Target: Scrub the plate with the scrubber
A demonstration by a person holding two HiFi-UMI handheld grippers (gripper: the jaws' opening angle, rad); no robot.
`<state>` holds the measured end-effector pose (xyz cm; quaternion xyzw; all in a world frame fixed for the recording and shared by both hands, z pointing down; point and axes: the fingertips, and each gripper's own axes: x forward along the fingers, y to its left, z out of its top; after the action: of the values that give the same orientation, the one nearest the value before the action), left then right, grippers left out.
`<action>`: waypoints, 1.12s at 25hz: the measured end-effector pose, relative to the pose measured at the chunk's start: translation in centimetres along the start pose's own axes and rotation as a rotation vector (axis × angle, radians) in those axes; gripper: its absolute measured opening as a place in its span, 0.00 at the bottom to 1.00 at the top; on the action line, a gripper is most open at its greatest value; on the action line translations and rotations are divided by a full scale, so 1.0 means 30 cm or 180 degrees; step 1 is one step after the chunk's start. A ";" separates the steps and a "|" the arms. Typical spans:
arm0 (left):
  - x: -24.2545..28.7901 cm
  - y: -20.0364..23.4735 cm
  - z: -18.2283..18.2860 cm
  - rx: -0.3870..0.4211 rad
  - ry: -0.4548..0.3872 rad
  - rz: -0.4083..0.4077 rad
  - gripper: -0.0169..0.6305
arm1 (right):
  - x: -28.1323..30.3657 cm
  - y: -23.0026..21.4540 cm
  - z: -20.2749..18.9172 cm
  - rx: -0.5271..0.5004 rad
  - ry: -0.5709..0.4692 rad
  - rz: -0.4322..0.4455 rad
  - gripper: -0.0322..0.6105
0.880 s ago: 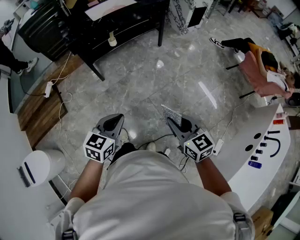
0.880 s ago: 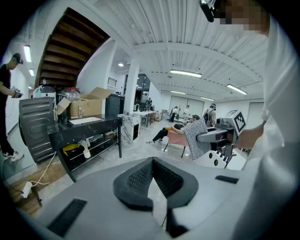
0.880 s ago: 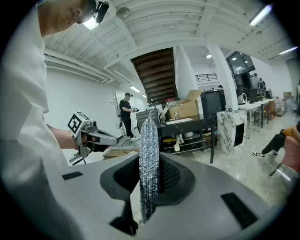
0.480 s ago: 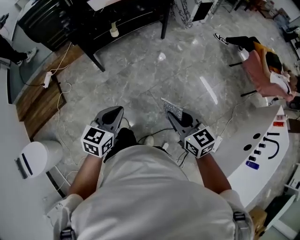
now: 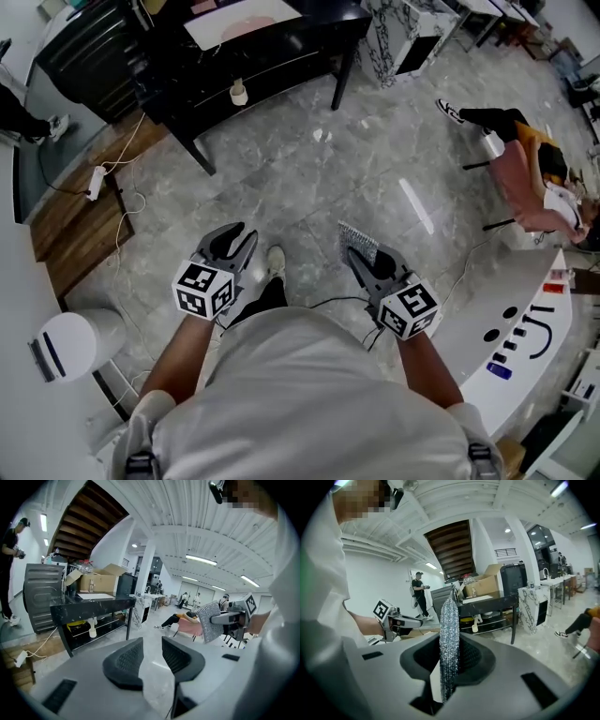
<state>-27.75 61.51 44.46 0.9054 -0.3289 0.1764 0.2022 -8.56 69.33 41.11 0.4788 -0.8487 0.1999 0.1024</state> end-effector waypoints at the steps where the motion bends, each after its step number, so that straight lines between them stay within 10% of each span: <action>1: 0.030 0.045 0.046 -0.0005 -0.0033 -0.0011 0.22 | 0.039 -0.022 0.031 -0.0001 0.0007 -0.0018 0.17; 28: 0.693 0.660 0.642 -0.0090 -0.0239 0.0351 0.22 | 0.831 -0.731 0.616 -0.0217 -0.0068 0.0417 0.17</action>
<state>-22.36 27.44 42.34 0.8889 -0.3881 0.1485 0.1925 -2.48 31.87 38.88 0.4207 -0.8855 0.1720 0.0962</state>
